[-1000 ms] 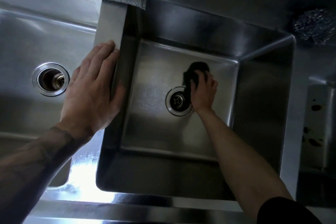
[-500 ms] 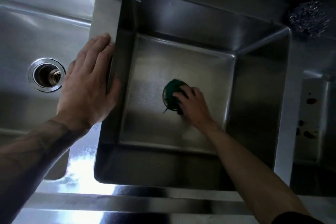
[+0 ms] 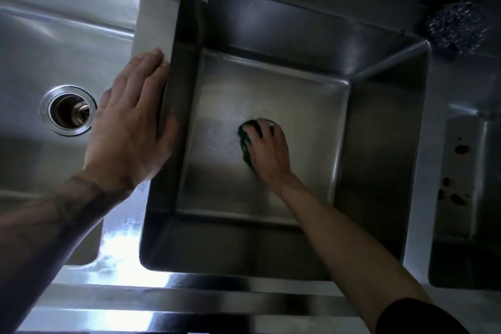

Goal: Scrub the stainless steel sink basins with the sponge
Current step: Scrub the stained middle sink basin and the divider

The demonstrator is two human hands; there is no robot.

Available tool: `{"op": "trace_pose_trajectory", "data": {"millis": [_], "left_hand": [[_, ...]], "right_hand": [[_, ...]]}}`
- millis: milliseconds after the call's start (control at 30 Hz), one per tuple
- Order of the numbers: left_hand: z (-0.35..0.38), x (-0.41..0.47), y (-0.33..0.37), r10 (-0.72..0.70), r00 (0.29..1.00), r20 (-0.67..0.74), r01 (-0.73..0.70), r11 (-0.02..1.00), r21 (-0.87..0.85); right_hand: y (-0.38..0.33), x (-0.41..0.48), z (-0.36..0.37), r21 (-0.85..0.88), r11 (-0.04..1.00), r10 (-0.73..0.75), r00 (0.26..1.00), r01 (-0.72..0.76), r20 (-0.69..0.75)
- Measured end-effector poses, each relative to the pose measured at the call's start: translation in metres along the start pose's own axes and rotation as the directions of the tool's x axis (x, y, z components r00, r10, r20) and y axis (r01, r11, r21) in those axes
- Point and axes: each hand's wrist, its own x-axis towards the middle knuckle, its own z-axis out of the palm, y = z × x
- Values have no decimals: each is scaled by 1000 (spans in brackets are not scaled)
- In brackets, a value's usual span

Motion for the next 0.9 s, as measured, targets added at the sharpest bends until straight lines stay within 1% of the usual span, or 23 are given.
{"op": "trace_pose_trajectory", "data": {"millis": [100, 133, 167, 200, 233, 267, 300, 333, 367, 400, 433, 467, 500, 533, 600, 633, 667, 700, 733, 767, 800, 833, 900], "left_hand": [[1, 0, 0, 1, 1000, 8, -1, 1000, -4], [1, 0, -1, 4, 1000, 10, -4, 1000, -8], [0, 1, -1, 7, 1000, 8, -7, 1000, -9], [0, 1, -1, 7, 1000, 6, -7, 1000, -7], [0, 1, -1, 6, 1000, 1, -6, 1000, -4], [0, 1, 0, 6, 1000, -4, -6, 1000, -2], [0, 1, 0, 8, 1000, -5, -8, 1000, -1], [0, 1, 0, 11, 1000, -2, -11, 1000, 0], [1, 1, 0, 13, 1000, 1, -13, 1000, -1], [1, 1, -1, 13, 1000, 1, -13, 1000, -1], [2, 1, -2, 13, 1000, 0, -13, 1000, 1], [2, 1, -2, 15, 1000, -3, -15, 1000, 3], [2, 0, -3, 17, 1000, -6, -17, 1000, 4], [2, 1, -3, 18, 1000, -9, -18, 1000, 2], [2, 1, -3, 15, 1000, -4, -15, 1000, -2], [2, 1, -3, 14, 1000, 1, -14, 1000, -3], [2, 1, -3, 14, 1000, 3, -14, 1000, -3], [2, 1, -3, 16, 1000, 0, -16, 1000, -1], [2, 1, -3, 17, 1000, -1, -17, 1000, 1], [2, 1, -3, 16, 1000, -4, -16, 1000, 4], [2, 1, -3, 16, 1000, -9, -16, 1000, 6], [2, 1, -3, 16, 1000, -12, -16, 1000, 8], [2, 1, -3, 17, 1000, -9, -17, 1000, 9]], "right_hand": [[29, 10, -8, -61, 997, 40, 997, -44, -66], [36, 6, -9, -49, 996, 72, 993, -77, -94], [38, 1, -8, 2, 990, 142, 982, -143, -128], [35, -3, -6, 91, 965, 257, 952, -245, -165], [28, -3, -3, 200, 911, 399, 894, -361, -204], [19, 2, 0, 309, 834, 532, 816, -458, -227], [9, 11, 1, 390, 765, 621, 748, -513, -234], [0, 20, 1, 437, 735, 649, 725, -519, -231], [-7, 28, 1, 450, 753, 613, 760, -479, -217], [-14, 34, 0, 431, 806, 521, 832, -405, -192], [-22, 36, 2, 386, 871, 385, 910, -302, -156], [-29, 34, 5, 324, 929, 229, 966, -178, -125], [-36, 27, 10, 265, 963, 72, 993, -44, -98], [-40, 14, 16, 223, 971, -67, 995, 82, -73], [-34, -17, 23, 172, 947, -273, 962, 270, -2], [-21, -30, 25, 147, 938, -320, 947, 314, 19], [-4, -40, 24, 119, 944, -311, 950, 307, 17], [14, -45, 20, 104, 966, -236, 972, 236, -12], [34, -46, 15, 104, 988, -106, 993, 112, -60], [54, -43, 8, 118, 992, 50, 993, -37, -108], [71, -37, 0, 143, 973, 204, 967, -183, -152], [84, -29, -8, 184, 931, 346, 920, -314, -182], [98, -11, -18, 274, 800, 591, 782, -534, -198]]}}
